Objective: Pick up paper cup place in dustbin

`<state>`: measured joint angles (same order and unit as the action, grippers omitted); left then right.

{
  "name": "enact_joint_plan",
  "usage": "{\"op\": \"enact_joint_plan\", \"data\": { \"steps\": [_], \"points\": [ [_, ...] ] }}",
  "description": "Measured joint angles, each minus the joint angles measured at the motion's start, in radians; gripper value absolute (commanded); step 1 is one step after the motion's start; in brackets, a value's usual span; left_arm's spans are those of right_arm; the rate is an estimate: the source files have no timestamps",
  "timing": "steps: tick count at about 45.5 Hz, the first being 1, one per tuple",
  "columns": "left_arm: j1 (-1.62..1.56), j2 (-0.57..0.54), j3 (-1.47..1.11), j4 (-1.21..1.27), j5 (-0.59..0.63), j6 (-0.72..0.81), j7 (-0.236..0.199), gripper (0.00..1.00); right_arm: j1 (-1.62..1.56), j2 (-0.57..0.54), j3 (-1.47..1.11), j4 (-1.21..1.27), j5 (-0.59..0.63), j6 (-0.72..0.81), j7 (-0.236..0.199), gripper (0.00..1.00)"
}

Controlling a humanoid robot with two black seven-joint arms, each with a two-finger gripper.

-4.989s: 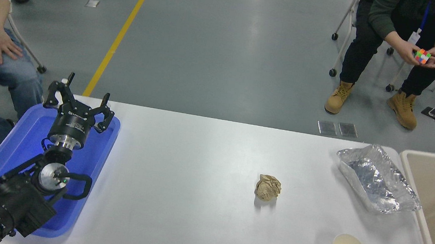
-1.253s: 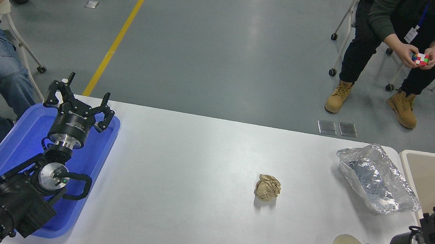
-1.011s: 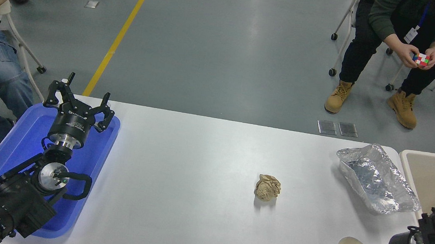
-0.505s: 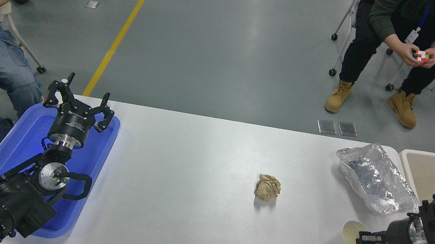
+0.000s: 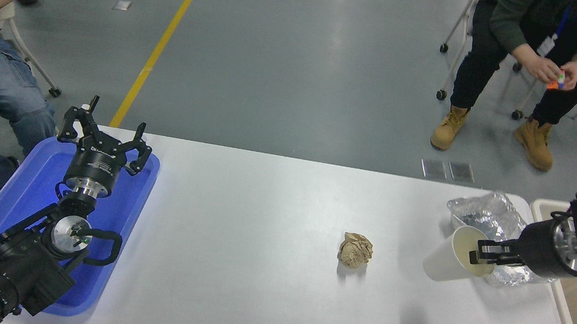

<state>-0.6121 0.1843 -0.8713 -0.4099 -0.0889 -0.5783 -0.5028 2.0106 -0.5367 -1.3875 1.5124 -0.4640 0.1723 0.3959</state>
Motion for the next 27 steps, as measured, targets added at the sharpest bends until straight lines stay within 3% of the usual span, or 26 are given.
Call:
{"op": "enact_joint_plan", "data": {
  "steps": [27],
  "points": [
    [0.000, 0.000, 0.000, 0.000, 0.000, 0.000, 0.000, 1.00, 0.322, -0.079, -0.050, -0.035, -0.011, 0.282, -0.001, 0.00]
  ]
}}
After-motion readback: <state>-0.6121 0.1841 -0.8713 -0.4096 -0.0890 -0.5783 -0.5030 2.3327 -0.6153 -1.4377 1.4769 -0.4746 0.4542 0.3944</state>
